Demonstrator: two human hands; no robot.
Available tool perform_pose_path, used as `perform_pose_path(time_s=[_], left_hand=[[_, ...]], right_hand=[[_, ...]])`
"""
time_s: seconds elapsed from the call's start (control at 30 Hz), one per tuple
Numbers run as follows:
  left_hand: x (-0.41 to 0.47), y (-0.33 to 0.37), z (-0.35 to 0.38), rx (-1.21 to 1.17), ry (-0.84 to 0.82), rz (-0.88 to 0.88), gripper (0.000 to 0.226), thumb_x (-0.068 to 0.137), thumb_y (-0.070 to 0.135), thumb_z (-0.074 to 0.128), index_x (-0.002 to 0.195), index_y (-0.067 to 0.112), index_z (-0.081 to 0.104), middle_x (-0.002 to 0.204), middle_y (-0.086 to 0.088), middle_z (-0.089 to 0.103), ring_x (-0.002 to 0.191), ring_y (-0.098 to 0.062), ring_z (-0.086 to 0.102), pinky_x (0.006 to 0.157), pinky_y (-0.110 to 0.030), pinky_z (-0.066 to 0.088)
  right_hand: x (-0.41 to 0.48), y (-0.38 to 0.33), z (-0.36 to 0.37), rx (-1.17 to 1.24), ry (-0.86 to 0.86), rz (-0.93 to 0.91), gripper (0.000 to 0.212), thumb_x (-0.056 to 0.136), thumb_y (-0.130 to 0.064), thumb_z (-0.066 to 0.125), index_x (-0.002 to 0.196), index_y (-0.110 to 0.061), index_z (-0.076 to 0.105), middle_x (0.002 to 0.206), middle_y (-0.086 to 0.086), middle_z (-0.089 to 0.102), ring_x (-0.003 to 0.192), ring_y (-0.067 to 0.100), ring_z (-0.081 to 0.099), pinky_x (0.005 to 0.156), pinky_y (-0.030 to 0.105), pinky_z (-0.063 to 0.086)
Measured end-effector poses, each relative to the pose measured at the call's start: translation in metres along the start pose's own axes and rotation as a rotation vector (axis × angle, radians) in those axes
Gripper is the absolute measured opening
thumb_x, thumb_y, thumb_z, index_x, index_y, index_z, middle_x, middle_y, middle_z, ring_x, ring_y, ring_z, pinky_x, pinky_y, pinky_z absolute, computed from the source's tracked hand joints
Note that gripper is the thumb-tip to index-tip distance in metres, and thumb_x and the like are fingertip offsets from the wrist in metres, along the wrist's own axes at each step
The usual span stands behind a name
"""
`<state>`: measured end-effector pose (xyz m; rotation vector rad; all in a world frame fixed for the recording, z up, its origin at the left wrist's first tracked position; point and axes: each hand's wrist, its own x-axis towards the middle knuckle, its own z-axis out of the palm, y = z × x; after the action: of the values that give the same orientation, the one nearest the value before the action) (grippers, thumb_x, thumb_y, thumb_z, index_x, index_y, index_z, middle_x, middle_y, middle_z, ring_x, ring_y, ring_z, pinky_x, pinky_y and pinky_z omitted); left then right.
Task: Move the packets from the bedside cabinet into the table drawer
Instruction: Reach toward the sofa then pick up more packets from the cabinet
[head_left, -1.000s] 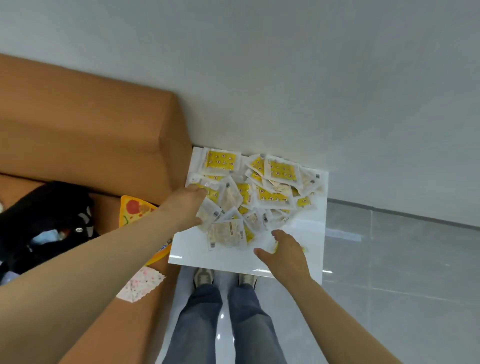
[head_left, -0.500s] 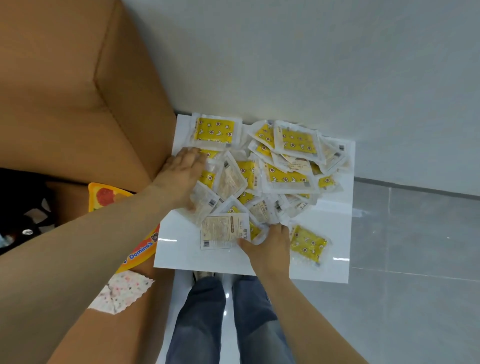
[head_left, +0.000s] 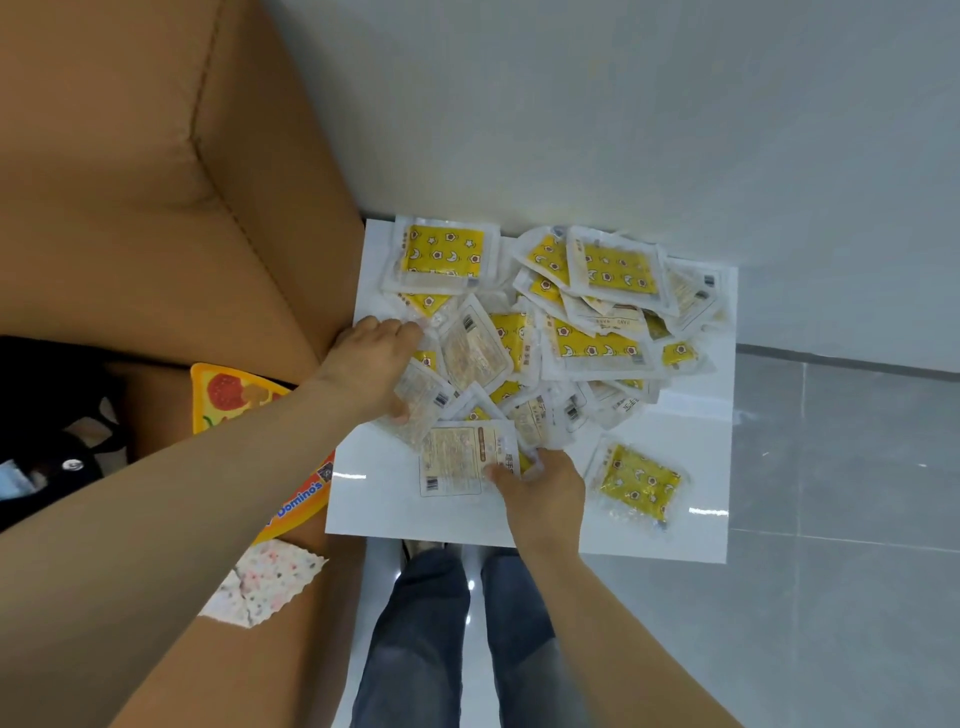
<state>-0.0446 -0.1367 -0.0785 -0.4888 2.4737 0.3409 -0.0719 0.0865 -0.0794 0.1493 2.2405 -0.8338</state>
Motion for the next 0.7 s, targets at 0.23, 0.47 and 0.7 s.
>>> perform_pose_path(time_s=[0.23, 0.47, 0.7], left_hand=[[-0.01, 0.004, 0.004, -0.089, -0.065, -0.072, 0.063, 0.069, 0.039, 0.08, 0.116, 0.01, 0.049, 0.112, -0.011, 0.058, 0.108, -0.028, 0.051, 0.081, -0.035, 0.045], [-0.034, 0.018, 0.017, -0.438, 0.012, -0.168, 0.048, 0.077, 0.03, 0.076, 0.111, 0.005, 0.053, 0.116, -0.015, 0.05, 0.103, -0.029, 0.052, 0.082, -0.034, 0.044], [-0.062, 0.029, 0.004, -0.539, 0.037, -0.208, 0.045, 0.082, 0.028, 0.072, 0.114, 0.004, 0.052, 0.112, -0.014, 0.062, 0.103, -0.028, 0.057, 0.071, -0.028, 0.041]], right_hand=[[-0.006, -0.002, -0.008, 0.102, -0.008, -0.075, 0.013, 0.085, -0.019, 0.07, 0.083, -0.016, 0.057, 0.097, 0.0, 0.066, 0.088, 0.013, 0.061, 0.065, 0.01, 0.045], [-0.022, 0.006, -0.021, 0.009, 0.012, -0.221, 0.009, 0.093, -0.017, 0.057, 0.1, -0.018, 0.063, 0.097, -0.009, 0.066, 0.085, 0.009, 0.064, 0.076, 0.037, 0.058], [-0.049, 0.005, -0.047, -0.126, -0.007, -0.274, 0.01, 0.096, -0.02, 0.052, 0.086, -0.019, 0.052, 0.085, -0.011, 0.063, 0.068, 0.004, 0.061, 0.058, 0.026, 0.052]])
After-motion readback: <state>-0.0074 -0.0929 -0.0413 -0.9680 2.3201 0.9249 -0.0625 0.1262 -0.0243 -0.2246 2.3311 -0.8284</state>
